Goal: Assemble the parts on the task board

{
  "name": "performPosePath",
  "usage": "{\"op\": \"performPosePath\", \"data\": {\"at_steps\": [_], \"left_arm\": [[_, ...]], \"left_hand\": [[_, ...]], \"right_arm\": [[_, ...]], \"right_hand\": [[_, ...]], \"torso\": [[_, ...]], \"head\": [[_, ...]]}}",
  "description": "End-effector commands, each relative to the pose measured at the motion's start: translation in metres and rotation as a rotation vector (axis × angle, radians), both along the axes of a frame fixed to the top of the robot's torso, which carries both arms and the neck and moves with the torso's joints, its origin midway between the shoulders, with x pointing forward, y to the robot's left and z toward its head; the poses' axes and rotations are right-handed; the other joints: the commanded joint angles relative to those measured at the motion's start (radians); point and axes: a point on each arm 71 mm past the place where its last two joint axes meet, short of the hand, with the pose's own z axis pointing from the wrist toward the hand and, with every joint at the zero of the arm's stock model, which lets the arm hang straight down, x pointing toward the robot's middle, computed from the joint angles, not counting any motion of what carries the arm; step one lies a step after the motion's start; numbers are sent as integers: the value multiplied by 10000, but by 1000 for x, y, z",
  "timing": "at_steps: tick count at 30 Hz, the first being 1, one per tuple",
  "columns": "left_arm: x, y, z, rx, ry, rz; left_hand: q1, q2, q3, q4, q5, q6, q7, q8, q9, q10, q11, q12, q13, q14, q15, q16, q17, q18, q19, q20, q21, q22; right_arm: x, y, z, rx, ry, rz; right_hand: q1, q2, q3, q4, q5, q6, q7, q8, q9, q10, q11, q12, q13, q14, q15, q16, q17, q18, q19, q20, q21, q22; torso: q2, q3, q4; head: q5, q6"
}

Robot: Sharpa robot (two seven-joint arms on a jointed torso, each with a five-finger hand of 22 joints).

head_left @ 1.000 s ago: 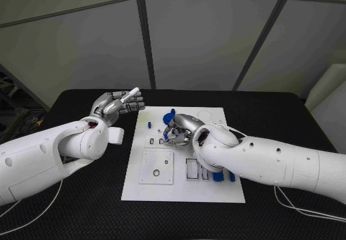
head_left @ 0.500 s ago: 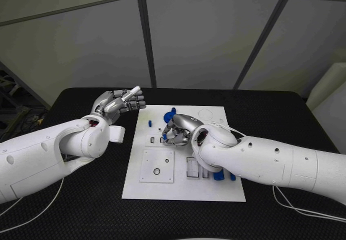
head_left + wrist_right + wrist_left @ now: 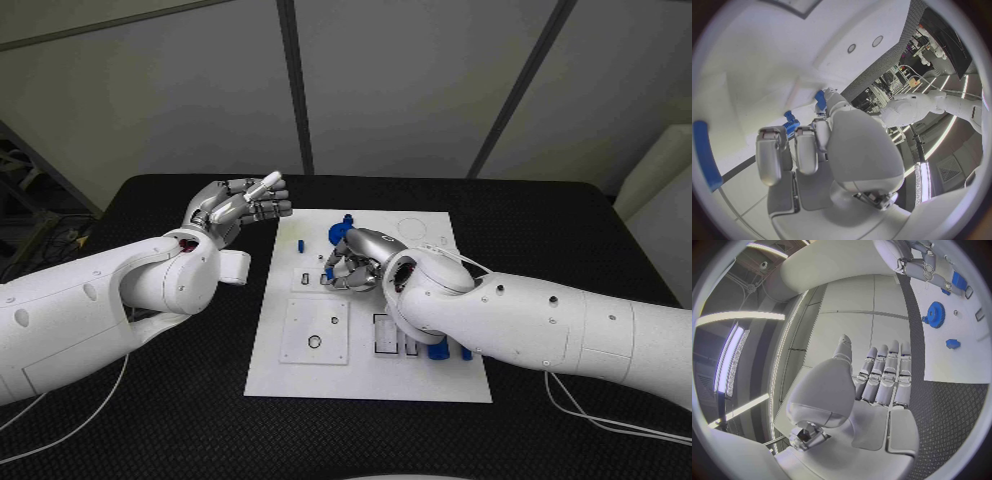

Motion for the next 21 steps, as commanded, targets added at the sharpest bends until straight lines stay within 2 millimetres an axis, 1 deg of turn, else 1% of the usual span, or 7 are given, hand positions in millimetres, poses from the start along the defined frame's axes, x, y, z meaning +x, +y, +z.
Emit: {"op": "performPosePath", "data": {"at_steps": [1, 4, 8, 16, 21], "left_arm": [[0, -1, 2, -16, -96, -109], [0, 0, 2, -12, -96, -99], [0, 0, 2, -4, -115, -63], [0, 1, 2, 4, -121, -40], [0, 1, 2, 5, -117, -39]], "left_hand": [[13, 29, -10, -59, -36, 70, 137, -43, 11, 64, 33, -50, 5, 2, 30, -44, -14, -137, -2, 6, 36, -10], [13, 29, -10, -59, -36, 70, 137, -43, 11, 64, 33, -50, 5, 2, 30, -44, -14, -137, -2, 6, 36, -10], [24, 34, -11, -76, -30, 72, 137, -44, 10, 67, 32, -54, 4, 3, 31, -50, -13, -136, -7, 6, 35, -13], [32, 38, -11, -86, -27, 74, 137, -45, 10, 69, 32, -56, 4, 4, 31, -54, -13, -136, -11, 7, 35, -15], [32, 38, -11, -86, -27, 74, 137, -45, 10, 69, 32, -56, 4, 4, 31, -54, -13, -136, -11, 7, 35, -15]], "right_arm": [[-2, -1, -7, -335, 382, 98], [-1, -2, -7, -379, 384, 46], [-1, -4, -7, -502, 314, -16], [-2, -5, -6, -648, 202, -36], [-2, -5, -6, -698, 179, -57]], "right_hand": [[-113, 15, -15, -30, 44, 11, 44, -56, -24, -68, 22, -69, -753, 696, -11, -61, 1096, -150, 1055, -18, 30, 2635], [-113, 15, -15, -30, 44, 11, 44, -56, -24, -68, 22, -69, -753, 696, -11, -61, 1096, -150, 1055, -18, 30, 2635], [-118, 8, -14, -37, 43, -10, 49, -68, -25, -72, 26, -77, -757, 696, -8, -62, 1097, -150, 1055, -15, 30, 2635], [-120, -9, -17, -47, 42, -25, 53, -75, -26, -75, 29, -81, -759, 698, -5, -59, 1103, -150, 1055, -13, 30, 2635], [-126, -28, -22, -55, 43, -37, 58, -80, -26, -76, 32, -83, -760, 698, -2, -60, 1102, -150, 1055, -10, 30, 2635]], "torso": [[-4, 3, 5], [-10, -5, 1], [-12, -7, 2], [-5, -5, -5], [-11, -4, -4]], "head": [[0, -5], [0, -5], [8, -8], [13, -9], [-7, 8]]}}
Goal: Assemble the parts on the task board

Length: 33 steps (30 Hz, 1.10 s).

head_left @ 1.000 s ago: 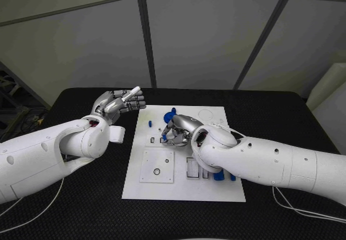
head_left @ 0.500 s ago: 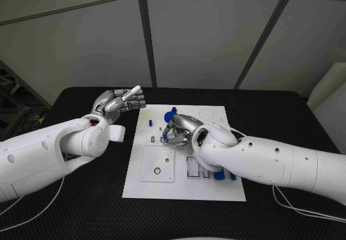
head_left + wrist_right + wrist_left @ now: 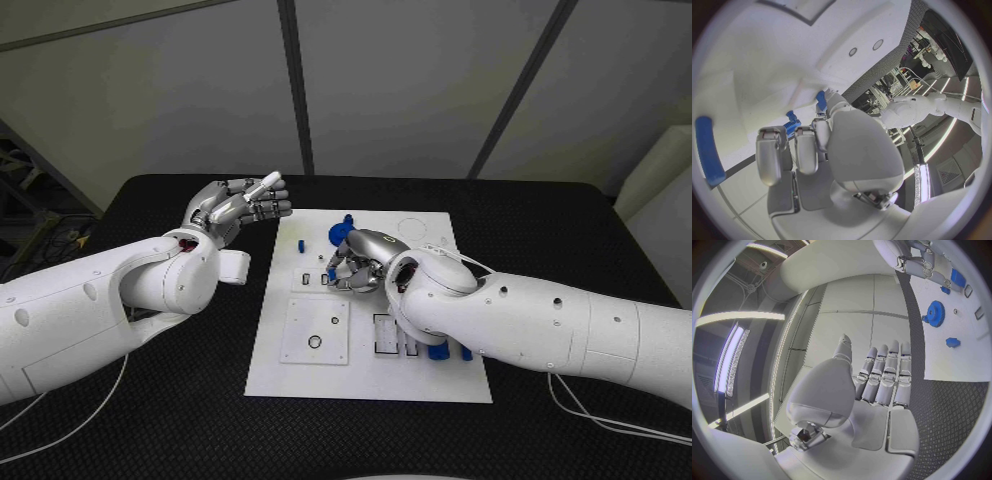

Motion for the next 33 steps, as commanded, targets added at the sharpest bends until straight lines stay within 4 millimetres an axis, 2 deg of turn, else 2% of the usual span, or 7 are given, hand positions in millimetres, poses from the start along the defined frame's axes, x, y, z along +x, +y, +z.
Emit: {"op": "performPosePath", "data": {"at_steps": [1, 16, 22, 33], "left_arm": [[0, -1, 2, -8, -122, -69], [0, 0, 2, -2, -122, -55], [0, 0, 2, -7, -114, -76], [0, 1, 2, -1, -117, -62]], "left_hand": [[32, 38, 17, -58, -33, 74, 137, -45, 10, 69, 32, -56, 4, 4, 31, -55, -13, -135, -11, 7, 35, -16], [32, 38, 17, -58, -33, 74, 137, -45, 10, 69, 32, -56, 4, 4, 31, -55, -13, -135, -11, 7, 35, -16], [48, 45, 14, -83, -25, 74, 138, -49, 9, 72, 33, -63, 2, 9, 30, -63, -11, -134, -16, 8, 35, -20], [48, 45, 14, -83, -25, 74, 138, -49, 9, 72, 33, -63, 2, 9, 30, -63, -11, -134, -16, 8, 35, -20]], "right_arm": [[-1, -3, -6, -479, 231, -96], [0, -3, -7, -631, 271, -152], [0, -3, -7, -642, 263, -147], [0, -3, -6, -569, 184, -166]], "right_hand": [[-94, -61, -11, -68, 33, -21, 67, -14, 24, -60, 16, -55, -786, 697, -1, -62, 1102, -150, 1055, -10, 30, 2635], [-368, -282, -128, 8, 37, -362, 164, -58, -16, -214, 96, -381, -1013, 691, 57, -88, 1075, -150, 1055, 42, 30, 2635], [-411, -348, -144, 20, 37, -538, 203, -58, -41, -264, 127, -490, -1090, 683, 82, -108, 1051, -150, 1055, 64, 30, 2635], [-432, -368, -148, 29, 37, -595, 218, -54, -48, -270, 140, -506, -1101, 681, 93, -114, 1044, -150, 1055, 74, 30, 2635]], "torso": [[0, 1, -5], [4, -5, 0], [-1, -10, 23], [6, -5, -7]], "head": [[-18, 6], [-21, 11], [-31, 18], [-4, 19]]}}
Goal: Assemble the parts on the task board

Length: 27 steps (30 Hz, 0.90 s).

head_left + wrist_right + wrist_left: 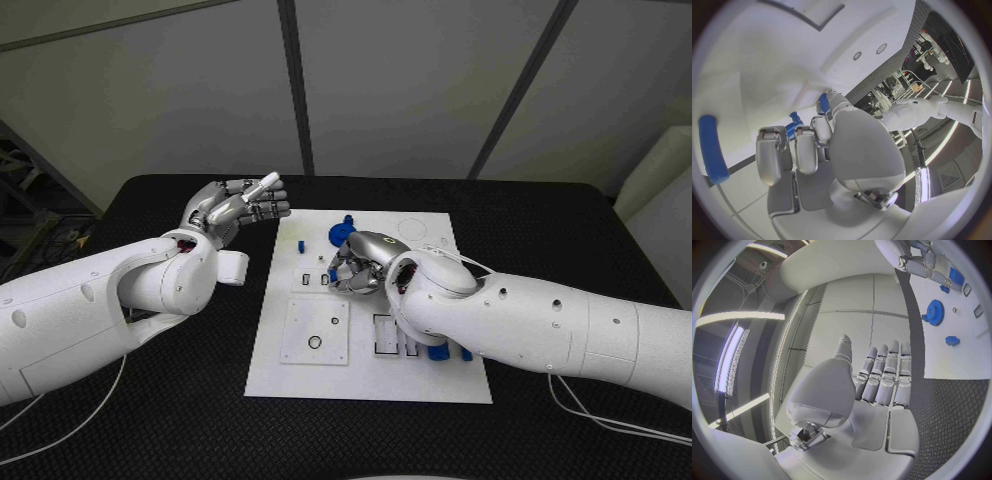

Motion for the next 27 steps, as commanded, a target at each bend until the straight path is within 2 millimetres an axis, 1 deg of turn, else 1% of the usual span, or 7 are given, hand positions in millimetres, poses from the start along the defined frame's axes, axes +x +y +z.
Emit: {"op": "performPosePath", "data": {"at_steps": [1, 4, 8, 12, 15, 24, 27], "left_arm": [[0, -1, 2, -14, -118, -89], [0, -1, 2, -14, -117, -91], [0, -1, 2, -15, -109, -100], [0, -1, 2, -16, -103, -104], [0, -1, 2, -15, -99, -104], [0, -1, 2, -7, -85, -93], [0, 0, 1, 0, -77, -82]], "left_hand": [[48, 45, -14, -56, -26, 74, 138, -49, 9, 36, -3, -64, 3, 10, 30, -64, -12, -135, -16, 8, 35, -10], [48, 45, -14, -56, -26, 74, 138, -49, 9, 36, -3, -64, 3, 10, 30, -64, -12, -135, -16, 8, 35, -10], [48, 45, -14, -56, -26, 74, 138, -49, 9, 36, -3, -64, 3, 10, 30, -64, -12, -135, -16, 8, 35, -10], [60, 57, -14, -76, -4, 75, 140, -52, 8, 37, -1, -71, 1, 14, 30, -72, -11, -134, -20, 9, 36, -13], [60, 57, -14, -76, -4, 75, 140, -52, 8, 37, -1, -71, 1, 14, 30, -72, -11, -134, -20, 9, 36, -13], [60, 57, -14, -76, -4, 75, 140, -52, 8, 37, -1, -71, 1, 14, 30, -72, -11, -134, -20, 9, 36, -13], [60, 57, -14, -76, -4, 75, 140, -52, 8, 37, -1, -71, 1, 14, 30, -72, -11, -134, -20, 9, 36, -13]], "right_arm": [[0, -2, -5, -255, 198, -64], [0, -2, -5, -224, 171, -86], [0, -3, -3, -22, 4, -184], [1, -3, -1, 202, -183, -247], [1, -3, 0, 367, -323, -280], [-2, -2, 5, 954, -775, -161], [-6, -3, 6, 1234, -911, -19]], "right_hand": [[-80, -52, -63, -2, -18, -84, -1, -5, -11, -57, 1, -40, -3, 682, 94, -30, 1045, -151, 1054, 76, 30, 2635], [-155, -114, -100, 36, -27, -185, 23, -6, -23, -85, 24, -101, -46, 680, 111, -38, 1038, -151, 1054, 93, 30, 2635], [-279, -257, -171, 131, -88, -645, 100, -11, -88, -398, 94, -718, -492, 638, 166, -144, 890, -151, 1054, 144, 30, 2635], [-452, -453, -303, 325, -511, -1065, 150, 4, -129, -672, 147, -1263, -902, 576, 211, -300, 685, -151, 1054, 191, 30, 2635], [-482, -597, -349, 496, -636, -1282, 173, 6, -131, -741, 177, -1416, -1035, 535, 229, -420, 535, -151, 1054, 215, 30, 2635], [-466, -718, -359, 681, -658, -1411, 193, 20, -113, -731, 189, -1421, -1062, 522, 244, -481, 470, -144, 1038, 231, 11, 2612], [-470, -811, -378, 823, -670, -1433, 196, 34, -88, -710, 191, -1400, -1064, 525, 248, -495, 462, -141, 1032, 236, 3, 2602]], "torso": [[2, 2, -19], [2, 3, -14], [3, 4, -8], [-4, 6, -7], [-4, 5, -6], [-14, 4, -7], [-21, 3, -7]], "head": [[3, -2], [-4, -3], [-5, 17], [0, 25], [9, 37], [19, 86], [23, 105]]}}
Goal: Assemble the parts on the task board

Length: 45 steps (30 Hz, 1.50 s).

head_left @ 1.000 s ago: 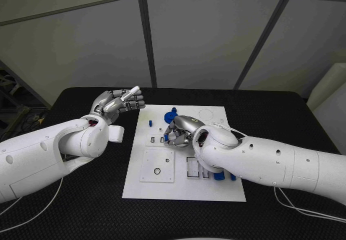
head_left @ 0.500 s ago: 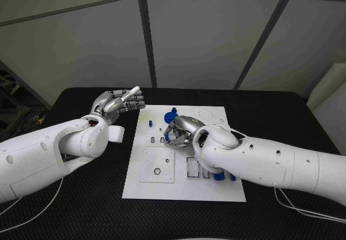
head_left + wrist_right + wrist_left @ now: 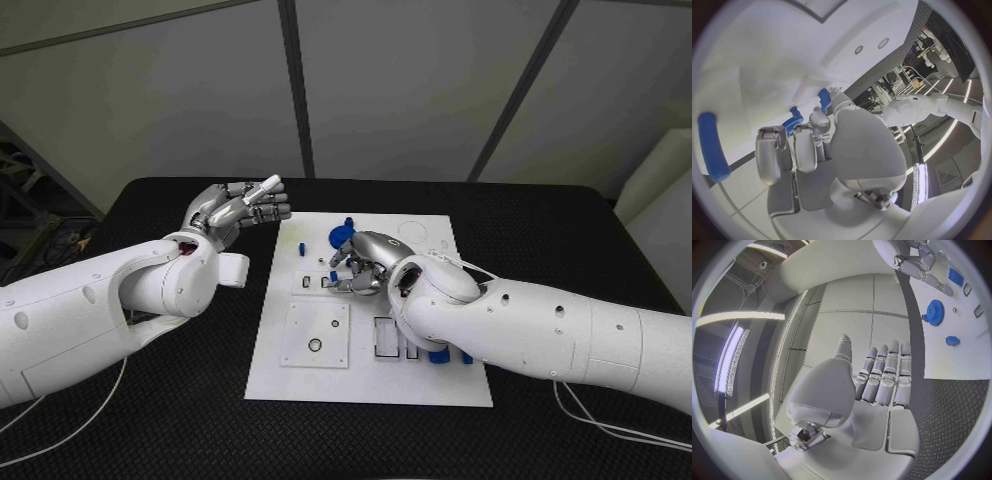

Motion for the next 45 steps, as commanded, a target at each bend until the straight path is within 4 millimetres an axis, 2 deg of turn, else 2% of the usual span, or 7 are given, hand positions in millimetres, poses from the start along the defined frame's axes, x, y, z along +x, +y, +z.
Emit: {"op": "performPosePath", "data": {"at_steps": [1, 7, 25, 28, 33, 38, 45], "left_arm": [[0, 0, 2, -5, -83, -90], [1, 0, 0, 276, 33, -248], [1, -25, -16, 6374, 1708, -4301], [6, -31, -14, 7159, 2218, -4665], [16, -37, -12, 8701, 2849, -4540], [24, -45, -12, 10360, 3311, -4378], [29, -63, -18, 11790, 3773, -4482]], "left_hand": [[60, 57, 13, -49, -4, 75, 140, -52, 9, 37, -1, -32, 1, 14, 30, -35, -11, -134, -20, 9, 36, -15], [33, 119, -48, -136, 26, 211, 102, -10, 28, 280, -81, 40, 33, 386, -78, 94, 60, -105, 157, -48, 167, 16], [-950, 566, -893, 613, -136, 2076, -1218, 629, 729, 4377, -1592, 1626, 1031, 4595, -1783, 3284, 2411, -113, 3591, -1681, 2474, 1016], [-1126, 649, -1071, 1101, -256, 2123, -1449, 744, 1156, 4558, -1754, 2122, 1914, 4873, -2091, 8137, 6972, -162, 4484, -2098, 3548, 1638], [-706, 670, -1060, 1370, -110, 2206, -1495, 1086, 2096, 4518, -1985, 3511, 4248, 4830, -2209, 11670, 11064, -424, 5035, -2238, 5940, 4476], [-683, 629, -1105, 1609, -225, 2066, -1617, 1455, 3167, 4532, -2032, 6215, 7904, 4856, -2302, 12753, 12407, -641, 5104, -2256, 7368, 6265], [-1313, 431, -1567, 2400, -365, 1926, -1710, 1741, 4114, 4676, -2119, 7488, 9748, 4988, -2341, 13401, 13236, -840, 5488, -2333, 8513, 7924]], "right_arm": [[-4, 1, 6, 715, -566, 208], [-15, -6, 15, 1758, -1146, 881], [2, -102, 66, 4258, 465, 548], [9, -125, 76, 4150, 290, -66], [16, -145, 82, 3804, 194, -741], [20, -150, 84, 2964, -152, -1035], [24, -153, 83, 2399, -228, -1403]], "right_hand": [[9, -135, -16, 142, -68, -95, -3, 12, 27, 6, 13, -7, 2, 491, 68, -54, 463, -143, 1032, 92, 6, 2605], [144, -317, -23, 387, -83, -179, 4, 12, 68, 60, 18, 80, 35, 491, 71, -92, 432, -121, 979, 97, -58, 2527], [527, -66, 62, 370, -56, 912, -190, 340, 417, 35, -148, 51, -51, 293, -51, -730, -336, 130, 368, -11, -843, 1628], [470, -74, 19, 393, -26, 1022, -215, 352, 452, 69, -168, 104, -20, 300, -60, -752, -340, 138, 351, -20, -877, 1597], [458, -115, -14, 388, -1, 1017, -220, 320, 457, 55, -175, 57, -63, 290, -65, -808, -404, 164, 290, -26, -965, 1502], [540, -154, -23, 335, 46, 963, -213, 229, 462, -48, -173, -158, -237, 224, -65, -1047, -678, 240, 106, -32, -1232, 1217], [538, -192, -53, 354, 97, 888, -199, 132, 464, -118, -163, -346, -397, 194, -57, -1194, -826, 282, 9, -29, -1394, 1056]], "torso": [[-6, -3, 2], [-23, 1, -27], [-570, 92, -74], [-647, 136, -61], [-742, 212, -67], [-822, 293, -84], [-849, 306, -42]], "head": [[9, 30], [32, 109], [226, 16], [229, -49], [300, -86], [357, -109], [385, -164]]}}
